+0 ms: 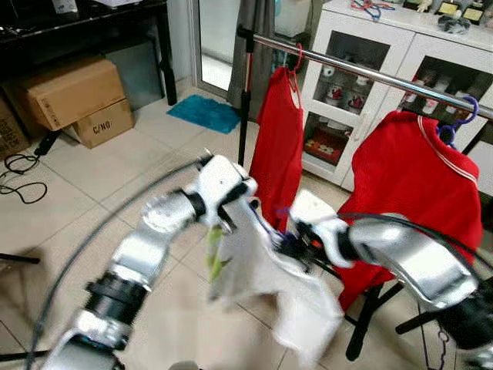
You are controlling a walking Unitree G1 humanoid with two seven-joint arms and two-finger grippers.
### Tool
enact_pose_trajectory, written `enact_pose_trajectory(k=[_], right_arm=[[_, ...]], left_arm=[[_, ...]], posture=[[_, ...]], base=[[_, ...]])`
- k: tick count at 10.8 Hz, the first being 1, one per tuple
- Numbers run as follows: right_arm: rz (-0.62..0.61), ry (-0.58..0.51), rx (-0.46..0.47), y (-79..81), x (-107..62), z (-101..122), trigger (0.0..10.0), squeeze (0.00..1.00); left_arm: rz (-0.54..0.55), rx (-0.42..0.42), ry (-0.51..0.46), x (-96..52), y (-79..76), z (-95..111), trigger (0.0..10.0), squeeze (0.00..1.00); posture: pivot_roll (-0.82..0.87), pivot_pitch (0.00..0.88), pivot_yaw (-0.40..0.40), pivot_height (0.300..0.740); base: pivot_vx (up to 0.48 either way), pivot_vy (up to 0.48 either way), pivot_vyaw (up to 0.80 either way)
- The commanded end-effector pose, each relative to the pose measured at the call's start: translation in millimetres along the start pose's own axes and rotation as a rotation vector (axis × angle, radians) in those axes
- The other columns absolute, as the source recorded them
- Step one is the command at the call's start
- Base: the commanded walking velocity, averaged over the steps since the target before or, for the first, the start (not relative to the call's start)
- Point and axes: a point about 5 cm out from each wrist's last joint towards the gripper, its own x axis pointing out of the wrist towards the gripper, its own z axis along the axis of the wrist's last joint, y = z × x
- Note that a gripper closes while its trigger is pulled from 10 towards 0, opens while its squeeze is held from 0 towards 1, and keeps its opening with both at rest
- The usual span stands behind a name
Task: Hang hanger
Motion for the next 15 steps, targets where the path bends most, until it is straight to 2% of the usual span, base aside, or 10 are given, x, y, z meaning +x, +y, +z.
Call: enact_pose_trajectory(k=[1,2,3,4,7,8,10,11,13,15], right_arm=[[0.123,0.118,0.006,17.8,16.5,-20.8,0.0,0.0],[0.137,0.177,0.017,18.4,17.6,-35.7,0.0,0.0],[0.126,0.189,0.032,16.0,16.3,-40.6,0.0,0.0],[0.084,0.145,0.067,9.2,10.1,-39.6,0.0,0.0],[-0.021,-0.249,0.256,-10.1,-24.2,-14.4,0.0,0.0],[-0.017,-0.294,0.27,-8.4,-33.9,-14.0,0.0,0.0],[-0.021,-0.416,0.301,-3.6,-43.2,-1.0,0.0,0.0],[-0.027,-0.419,0.299,-2.5,-41.1,2.8,0.0,0.0],[-0.008,-0.354,0.269,10.6,-20.5,11.7,0.0,0.0],[-0.023,-0.254,0.259,16.5,-9.9,1.9,0.0,0.0]], left_arm=[[-0.022,0.048,-0.253,4.6,-1.0,54.6,0.0,0.0],[0.025,0.032,-0.316,-2.5,10.5,68.6,0.0,0.0],[0.054,0.057,-0.302,-8.9,19.4,70.1,0.0,0.0],[0.114,0.095,-0.218,-19.9,33.9,57.0,0.0,0.0],[0.269,0.115,-0.023,-52.4,57.8,12.7,0.0,0.0],[0.289,0.1,-0.005,-56.6,57.5,5.6,0.0,0.0],[0.212,0.086,-0.062,-47.4,41.3,7.8,0.0,0.0],[0.172,0.089,-0.091,-41.4,34.3,12.1,0.0,0.0],[0.096,0.115,-0.231,-13.2,13.8,41.3,0.0,0.0],[0.082,0.124,-0.33,-3.7,7.6,62.8,0.0,0.0]], posture=[[0.08,0.0,-0.083,0.74],[0.08,0.0,-0.086,0.74],[0.08,0.0,-0.09,0.74],[0.08,0.0,-0.09,0.74],[0.08,0.0,-0.092,0.74],[0.08,0.0,-0.089,0.74],[0.07,0.0,-0.085,0.74],[0.07,0.0,-0.083,0.74],[0.07,0.0,-0.081,0.74],[0.08,0.0,-0.079,0.74]], base=[[0.0,0.0,0.0],[0.0,0.0,0.0],[0.0,0.0,0.0],[0.0,0.0,0.0],[0.0,0.0,0.0],[0.0,0.0,0.0],[0.0,0.0,0.0],[0.0,0.0,0.0],[0.0,0.0,0.0],[0.0,0.0,0.0]])
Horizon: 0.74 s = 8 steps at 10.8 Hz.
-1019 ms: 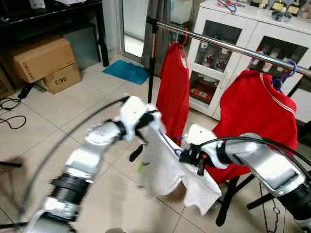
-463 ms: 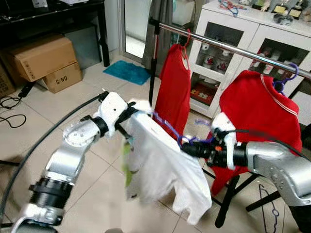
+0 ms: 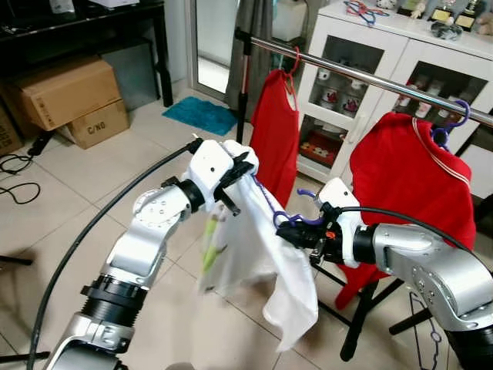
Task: Hang hanger
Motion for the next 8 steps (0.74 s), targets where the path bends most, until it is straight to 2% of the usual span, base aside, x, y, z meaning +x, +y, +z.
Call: enact_pose_trajectory(k=[1,2,3,4,5,6,7,8], right_arm=[[0.033,0.141,0.006,7.9,8.4,-22.3,0.0,0.0],[0.028,0.163,0.0,8.7,9.3,-25.7,0.0,0.0],[0.027,0.135,0.008,9.4,12.3,-20.5,0.0,0.0],[0.003,0.092,0.023,6.5,15.0,-13.0,0.0,0.0],[-0.024,0.063,0.033,2.5,15.6,-8.7,0.0,0.0],[-0.05,0.032,0.055,-2.2,14.5,-5.8,0.0,0.0],[-0.065,0.002,0.077,-5.3,13.8,-3.5,0.0,0.0],[-0.085,-0.04,0.106,-10.0,13.7,0.8,0.0,0.0]], left_arm=[[-0.045,0.075,-0.185,13.4,-1.8,42.2,0.0,0.0],[-0.12,0.054,-0.181,13.9,-9.3,42.0,0.0,0.0],[-0.251,0.026,-0.152,11.3,-25.4,36.2,0.0,0.0],[-0.331,0.029,-0.04,4.0,-34.4,20.9,0.0,0.0],[-0.22,0.032,0.039,-0.3,-22.8,8.7,0.0,0.0],[-0.07,0.024,0.087,-9.9,-0.7,2.3,0.0,0.0],[-0.014,0.027,0.109,-18.4,8.9,-0.3,0.0,0.0],[-0.024,-0.001,0.125,-31.0,7.1,-2.0,0.0,0.0]], posture=[[0.08,0.0,-0.077,0.74],[0.08,0.0,-0.077,0.74],[0.08,0.0,-0.076,0.74],[0.08,0.0,-0.072,0.74],[0.08,0.0,-0.072,0.74],[0.08,0.0,-0.074,0.74],[0.08,0.0,-0.078,0.74],[0.08,0.0,-0.08,0.74]], base=[[0.0,0.0,0.0],[0.0,0.0,0.0],[0.0,0.0,0.0],[0.0,0.0,0.0],[0.0,0.0,0.0],[0.0,0.0,0.0],[0.0,0.0,0.0],[0.0,0.0,0.0]])
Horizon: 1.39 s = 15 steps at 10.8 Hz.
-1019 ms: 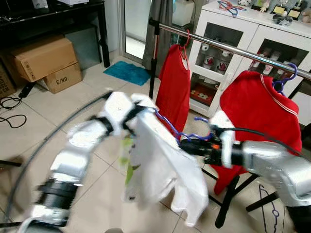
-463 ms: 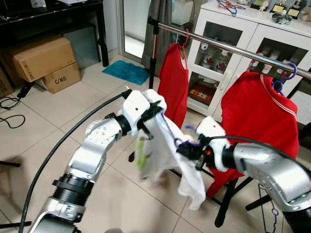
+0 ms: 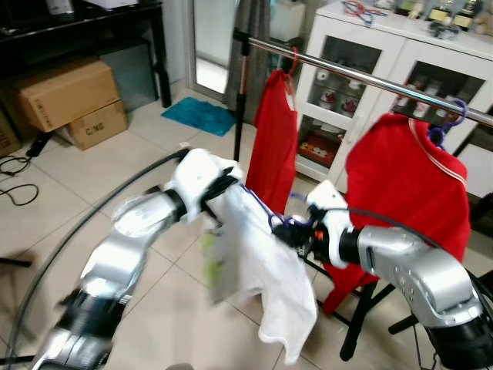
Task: Hang hanger
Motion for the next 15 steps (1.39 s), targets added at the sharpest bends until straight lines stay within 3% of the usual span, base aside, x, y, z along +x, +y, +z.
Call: enact_pose_trajectory(k=[1,2,3,4,7,9,10,11,15], right_arm=[[-0.033,-0.028,0.004,-5.5,-1.5,6.2,0.0,0.0],[-0.042,-0.056,0.019,-6.7,-0.3,9.8,0.0,0.0],[-0.04,-0.065,0.025,-6.4,0.4,11.7,0.0,0.0],[-0.046,-0.067,0.028,-6.9,0.6,11.4,0.0,0.0],[-0.083,-0.116,0.046,-12.5,0.6,15.6,0.0,0.0],[-0.054,-0.144,0.089,-10.3,1.9,18.7,0.0,0.0],[-0.022,-0.151,0.106,-8.3,2.7,19.0,0.0,0.0],[0.01,-0.168,0.127,-6.7,3.9,20.4,0.0,0.0],[0.109,-0.189,0.131,3.8,4.1,25.6,0.0,0.0]], left_arm=[[-0.005,-0.013,-0.028,-1.7,-2.3,6.7,2.1,0.0],[0.036,-0.054,-0.038,-3.8,-1.0,5.8,10.0,0.0],[0.05,-0.126,-0.127,-5.0,0.4,16.2,10.0,0.64],[-0.006,-0.137,-0.175,-9.5,-5.7,24.8,10.0,1.0],[0.038,-0.125,-0.134,-20.9,-10.1,17.9,10.0,1.0],[0.101,-0.134,-0.026,-26.9,-16.9,0.7,10.0,1.0],[0.122,-0.161,0.036,-26.9,-24.8,-9.5,10.0,0.45],[0.198,-0.196,0.07,-22.6,-26.5,-20.7,10.0,0.0],[0.228,-0.215,0.065,-6.2,-27.3,-23.4,10.0,0.0]], posture=[[0.09,0.0,-0.083,0.74],[0.09,0.0,-0.083,0.74],[0.09,0.0,-0.083,0.74],[0.09,0.0,-0.089,0.74],[0.09,0.0,-0.089,0.74],[0.09,0.0,-0.09,0.74],[0.09,0.0,-0.09,0.74],[0.09,0.0,-0.096,0.74],[0.09,0.0,-0.094,0.74]], base=[[0.0,0.0,0.0],[0.0,0.0,0.0],[0.0,0.0,0.0],[0.0,0.0,0.0],[0.0,0.0,0.0],[0.0,0.0,0.0],[0.0,0.0,0.0],[0.0,0.0,0.0],[0.0,0.0,0.0]])
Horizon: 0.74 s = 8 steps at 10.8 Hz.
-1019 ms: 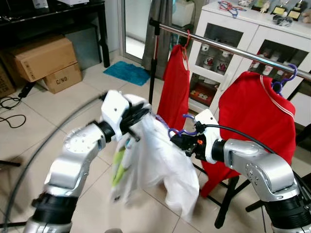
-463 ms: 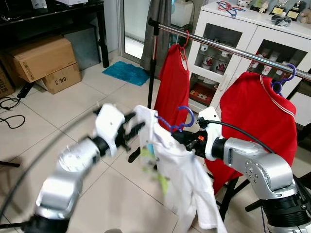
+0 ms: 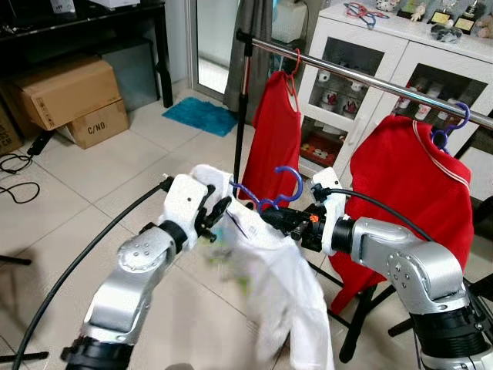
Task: Hang hanger
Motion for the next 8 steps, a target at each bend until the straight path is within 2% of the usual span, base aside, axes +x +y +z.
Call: enact_pose_trajectory(k=[1,2,3,4,8], right_arm=[[0.018,-0.037,-0.034,3.3,-3.1,13.1,0.0,0.0],[0.026,-0.041,-0.031,4.3,-3.3,13.5,0.0,0.0],[0.031,-0.044,-0.029,4.9,-3.3,13.8,0.0,0.0],[0.037,-0.046,-0.026,5.4,-3.5,14.1,0.0,0.0],[0.049,-0.053,-0.028,6.6,-3.7,16.7,0.0,0.0]], left_arm=[[0.002,0.013,-0.006,3.4,-1.7,1.8,10.0,0.0],[0.022,0.023,0.006,6.0,1.5,-0.9,10.0,0.0],[0.045,0.015,0.014,6.5,4.2,-2.1,1.0,0.0],[0.063,0.013,0.025,6.7,6.0,-4.2,0.0,0.0],[0.019,-0.014,0.055,5.7,0.7,-14.0,0.0,0.0]], posture=[[0.09,0.0,-0.094,0.74],[0.09,0.0,-0.094,0.74],[0.09,0.0,-0.094,0.74],[0.09,0.0,-0.09,0.74],[0.09,0.0,-0.091,0.74]], base=[[0.0,0.0,0.0],[0.0,0.0,0.0],[0.0,0.0,0.0],[0.0,0.0,0.0],[0.0,0.0,0.0]])
